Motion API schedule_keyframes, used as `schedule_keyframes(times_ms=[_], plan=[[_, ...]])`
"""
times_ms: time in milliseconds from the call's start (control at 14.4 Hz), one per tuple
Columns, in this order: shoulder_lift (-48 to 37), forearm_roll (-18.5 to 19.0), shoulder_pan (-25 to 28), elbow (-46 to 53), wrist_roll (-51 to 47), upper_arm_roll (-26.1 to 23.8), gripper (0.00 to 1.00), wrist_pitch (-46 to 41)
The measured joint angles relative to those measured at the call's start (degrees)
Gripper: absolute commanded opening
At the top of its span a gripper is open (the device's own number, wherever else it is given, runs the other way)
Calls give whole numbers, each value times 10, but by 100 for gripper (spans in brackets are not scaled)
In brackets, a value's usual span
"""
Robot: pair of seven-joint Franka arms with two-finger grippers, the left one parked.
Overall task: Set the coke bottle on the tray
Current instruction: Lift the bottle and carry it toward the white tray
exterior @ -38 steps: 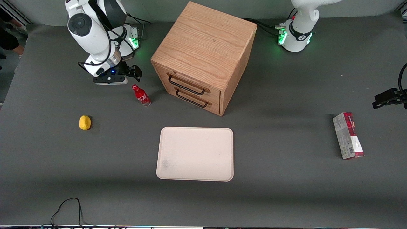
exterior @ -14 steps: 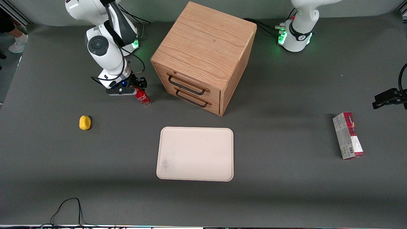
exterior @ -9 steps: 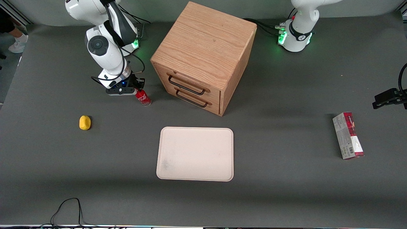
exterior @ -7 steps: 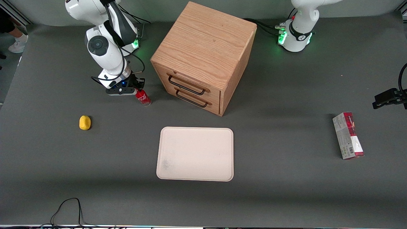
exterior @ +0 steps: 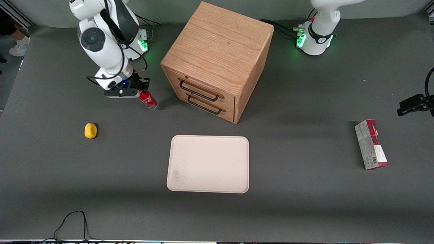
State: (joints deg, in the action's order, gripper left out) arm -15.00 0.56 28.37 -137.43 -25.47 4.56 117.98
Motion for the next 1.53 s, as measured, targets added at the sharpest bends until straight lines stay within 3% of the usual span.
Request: schedule_keyframes(times_ms=[557,904,1183,1530], plan=[[-21,0,0,228,0,6,0,-262],[4,0,0,320,0,9,0,-306],[130,-3,0,454,0,10,0,-309],[335,-22,1,708,0,7,0,-367]])
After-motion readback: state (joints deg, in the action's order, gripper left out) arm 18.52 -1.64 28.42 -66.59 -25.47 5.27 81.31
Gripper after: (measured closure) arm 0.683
